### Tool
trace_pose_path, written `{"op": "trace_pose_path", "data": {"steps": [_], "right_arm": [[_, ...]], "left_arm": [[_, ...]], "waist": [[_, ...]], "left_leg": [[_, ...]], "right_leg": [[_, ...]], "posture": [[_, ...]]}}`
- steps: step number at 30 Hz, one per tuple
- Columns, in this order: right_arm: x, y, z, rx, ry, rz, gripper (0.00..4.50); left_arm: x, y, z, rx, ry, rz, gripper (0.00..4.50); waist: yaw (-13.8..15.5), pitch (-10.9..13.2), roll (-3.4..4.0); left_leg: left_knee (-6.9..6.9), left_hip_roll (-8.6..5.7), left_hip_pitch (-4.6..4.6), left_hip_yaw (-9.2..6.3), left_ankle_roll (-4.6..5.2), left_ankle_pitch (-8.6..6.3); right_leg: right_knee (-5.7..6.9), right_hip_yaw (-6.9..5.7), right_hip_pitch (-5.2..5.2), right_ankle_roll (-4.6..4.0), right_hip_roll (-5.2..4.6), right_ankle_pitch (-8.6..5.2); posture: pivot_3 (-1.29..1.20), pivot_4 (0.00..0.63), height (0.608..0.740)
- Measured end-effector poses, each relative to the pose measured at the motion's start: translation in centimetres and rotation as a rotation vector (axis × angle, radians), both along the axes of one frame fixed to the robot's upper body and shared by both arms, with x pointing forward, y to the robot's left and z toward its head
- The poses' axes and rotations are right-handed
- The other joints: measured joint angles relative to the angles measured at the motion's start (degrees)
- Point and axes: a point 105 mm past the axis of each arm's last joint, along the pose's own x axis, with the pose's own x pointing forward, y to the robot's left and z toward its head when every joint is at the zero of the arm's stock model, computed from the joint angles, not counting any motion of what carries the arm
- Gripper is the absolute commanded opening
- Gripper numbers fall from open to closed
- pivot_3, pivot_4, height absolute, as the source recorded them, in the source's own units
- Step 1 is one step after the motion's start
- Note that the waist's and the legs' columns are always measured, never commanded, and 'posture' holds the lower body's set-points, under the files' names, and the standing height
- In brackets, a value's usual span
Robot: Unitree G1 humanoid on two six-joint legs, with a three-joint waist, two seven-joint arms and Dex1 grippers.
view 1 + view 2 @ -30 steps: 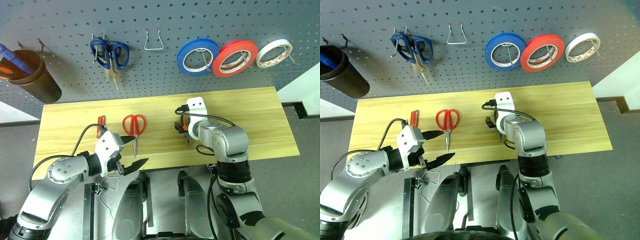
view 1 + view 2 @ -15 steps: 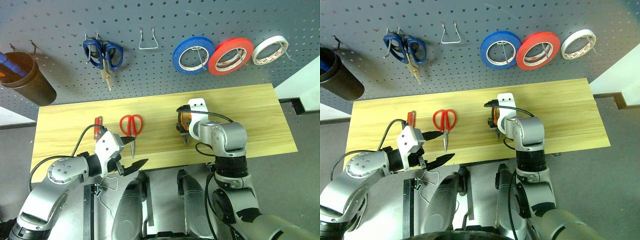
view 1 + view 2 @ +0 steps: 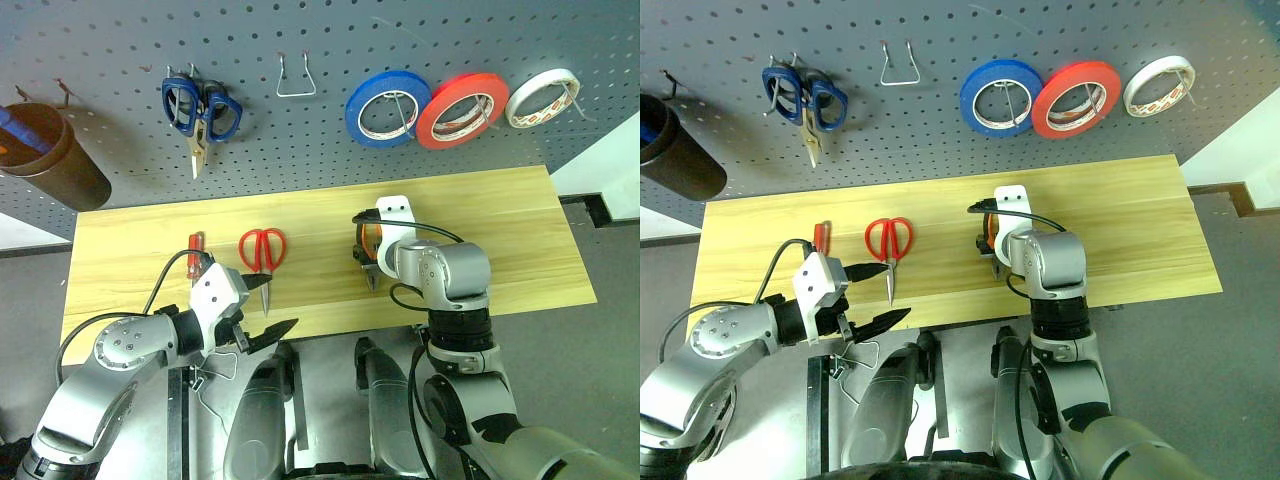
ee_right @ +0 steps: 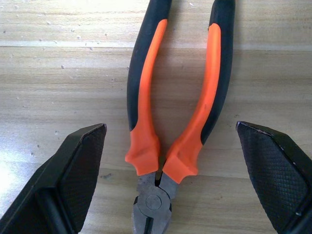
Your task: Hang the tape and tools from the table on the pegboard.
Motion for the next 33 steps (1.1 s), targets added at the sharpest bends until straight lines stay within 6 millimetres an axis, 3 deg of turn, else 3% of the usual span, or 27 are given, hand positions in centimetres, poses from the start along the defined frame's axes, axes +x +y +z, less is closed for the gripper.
{"op": "trace_pose_path", "data": {"steps": [17, 20, 25, 33], "right_arm": [[0.4, -0.2, -0.5, -0.017, 0.009, -0.012, 4.46], [0.4, -0.1, -0.5, -0.019, 0.008, -0.011, 3.92], [0.5, -0.1, -0.4, -0.028, 0.002, -0.004, 2.36], [0.5, 0.0, -0.4, -0.046, -0.012, 0.026, 2.28]], "left_arm": [[-1.0, 0.1, 0.3, -0.004, 0.014, 0.014, 4.50], [-1.1, 0.0, 0.2, -0.007, 0.022, 0.017, 4.50], [-1.1, 0.1, 0.1, -0.006, 0.029, 0.025, 4.50], [-0.9, 0.1, 0.4, -0.006, 0.018, 0.023, 4.50]], "waist": [[-0.02, 0.80, -0.06], [-0.04, 0.85, -0.05], [-0.07, 0.90, -0.06], [-0.05, 0.90, -0.06]], "left_leg": [[-0.17, 0.00, 0.00, 0.03, -0.02, 0.01], [-0.21, 0.01, 0.01, 0.03, -0.03, 0.02], [-0.37, 0.00, 0.03, 0.03, -0.07, 0.05], [-0.45, 0.00, 0.04, 0.03, -0.12, 0.08]], "right_leg": [[-0.04, 0.01, -0.08, -0.03, 0.00, -0.02], [-0.04, 0.02, -0.09, -0.04, 0.00, -0.03], [-0.06, 0.01, -0.15, -0.09, 0.00, -0.07], [-0.06, 0.01, -0.17, -0.11, 0.00, -0.10]], "posture": [[0.02, 0.525, 0.716], [0.02, 0.530, 0.716], [0.02, 0.529, 0.716], [0.03, 0.506, 0.716]]}}
